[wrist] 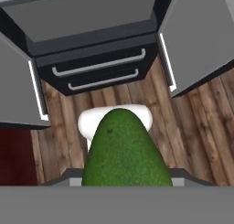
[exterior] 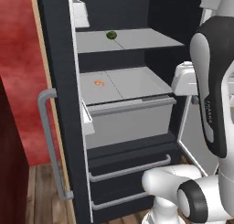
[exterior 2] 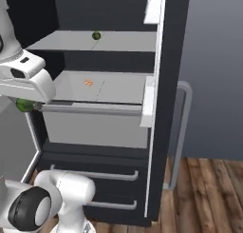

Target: Transport the steak and avocado to the fridge. Place the steak on the rack containing meat and place the avocado on the rack containing the vegetable, ensuring meats and vegetables are on different racks.

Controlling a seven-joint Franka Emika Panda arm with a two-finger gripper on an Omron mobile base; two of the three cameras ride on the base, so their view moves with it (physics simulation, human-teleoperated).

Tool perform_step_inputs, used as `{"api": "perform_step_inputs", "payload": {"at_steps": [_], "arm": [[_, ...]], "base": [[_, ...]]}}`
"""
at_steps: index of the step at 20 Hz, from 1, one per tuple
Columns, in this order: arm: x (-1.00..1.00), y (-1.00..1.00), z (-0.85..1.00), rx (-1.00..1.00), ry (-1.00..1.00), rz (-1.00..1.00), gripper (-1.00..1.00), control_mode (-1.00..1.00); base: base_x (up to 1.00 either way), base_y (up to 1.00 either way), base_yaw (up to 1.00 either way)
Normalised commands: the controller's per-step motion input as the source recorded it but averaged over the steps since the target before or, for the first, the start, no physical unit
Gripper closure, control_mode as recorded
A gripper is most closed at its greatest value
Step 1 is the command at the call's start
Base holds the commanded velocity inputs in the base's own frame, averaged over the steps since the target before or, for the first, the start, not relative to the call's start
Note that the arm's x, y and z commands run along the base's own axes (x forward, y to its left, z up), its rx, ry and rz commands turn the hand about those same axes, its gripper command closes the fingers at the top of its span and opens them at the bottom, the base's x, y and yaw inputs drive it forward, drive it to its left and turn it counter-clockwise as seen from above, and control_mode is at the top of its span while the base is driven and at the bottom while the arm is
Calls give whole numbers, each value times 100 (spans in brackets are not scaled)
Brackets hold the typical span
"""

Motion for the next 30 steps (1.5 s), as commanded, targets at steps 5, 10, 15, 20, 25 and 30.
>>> {"api": "perform_step_inputs", "payload": {"at_steps": [5, 10, 15, 20, 25, 30], "arm": [[0, 0, 0, 0, 0, 0, 100, 100], [0, 0, 0, 0, 0, 0, 100, 100], [0, 0, 0, 0, 0, 0, 100, 100], [0, 0, 0, 0, 0, 0, 100, 100], [14, -3, 0, 0, 0, 1, 100, -100], [56, -9, 0, 0, -7, 4, 100, -100]], "base": [[45, -26, 22], [46, -12, 16], [55, 0, 0], [63, -12, 1], [54, -18, 3], [0, 0, 0]]}}
